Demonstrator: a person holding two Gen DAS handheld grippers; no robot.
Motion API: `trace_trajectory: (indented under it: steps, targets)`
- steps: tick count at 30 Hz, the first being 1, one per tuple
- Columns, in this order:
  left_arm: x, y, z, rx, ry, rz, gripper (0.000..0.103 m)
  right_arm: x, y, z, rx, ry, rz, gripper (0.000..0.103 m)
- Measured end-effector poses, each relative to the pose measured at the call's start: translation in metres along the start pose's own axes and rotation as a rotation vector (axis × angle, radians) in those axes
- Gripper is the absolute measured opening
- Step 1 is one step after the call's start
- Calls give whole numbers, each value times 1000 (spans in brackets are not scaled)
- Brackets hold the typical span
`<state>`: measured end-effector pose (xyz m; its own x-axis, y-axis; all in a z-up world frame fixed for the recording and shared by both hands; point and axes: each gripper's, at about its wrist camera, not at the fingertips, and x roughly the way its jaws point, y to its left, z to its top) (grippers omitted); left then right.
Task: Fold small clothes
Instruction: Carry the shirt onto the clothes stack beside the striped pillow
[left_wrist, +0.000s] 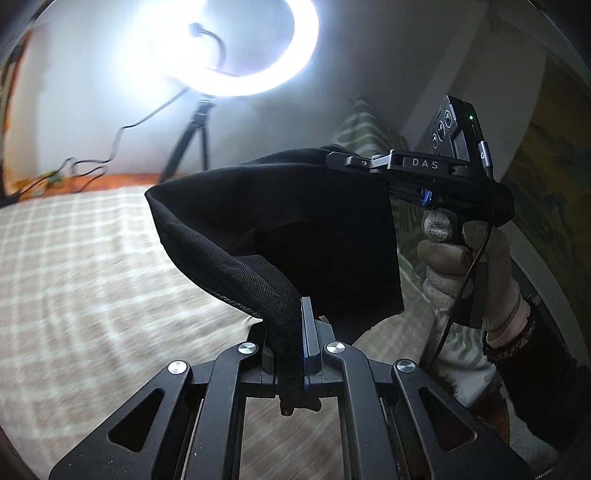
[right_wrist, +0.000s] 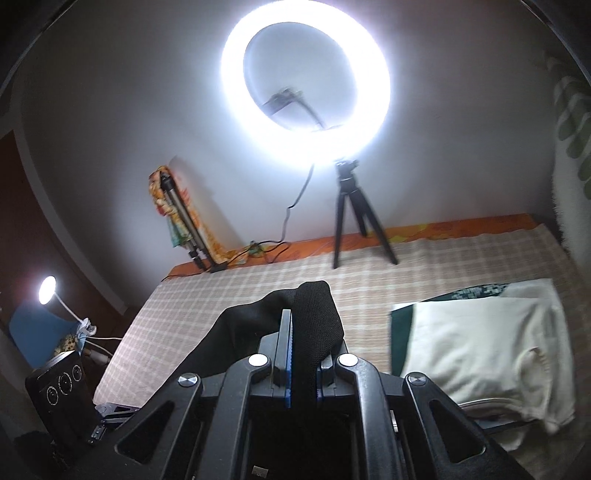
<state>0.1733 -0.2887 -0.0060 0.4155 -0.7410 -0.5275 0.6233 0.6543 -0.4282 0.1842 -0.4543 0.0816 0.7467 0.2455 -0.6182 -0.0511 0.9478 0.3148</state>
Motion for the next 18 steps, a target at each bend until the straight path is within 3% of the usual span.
trace_trajectory:
  steps: [11, 18]
  targets:
    - [86, -47, 31, 75, 25, -60, 6, -28, -92, 29, 38, -34, -84, 6]
    - [126, -62, 39, 110, 32, -80, 6, -20, -145, 43, 51, -16, -126, 6]
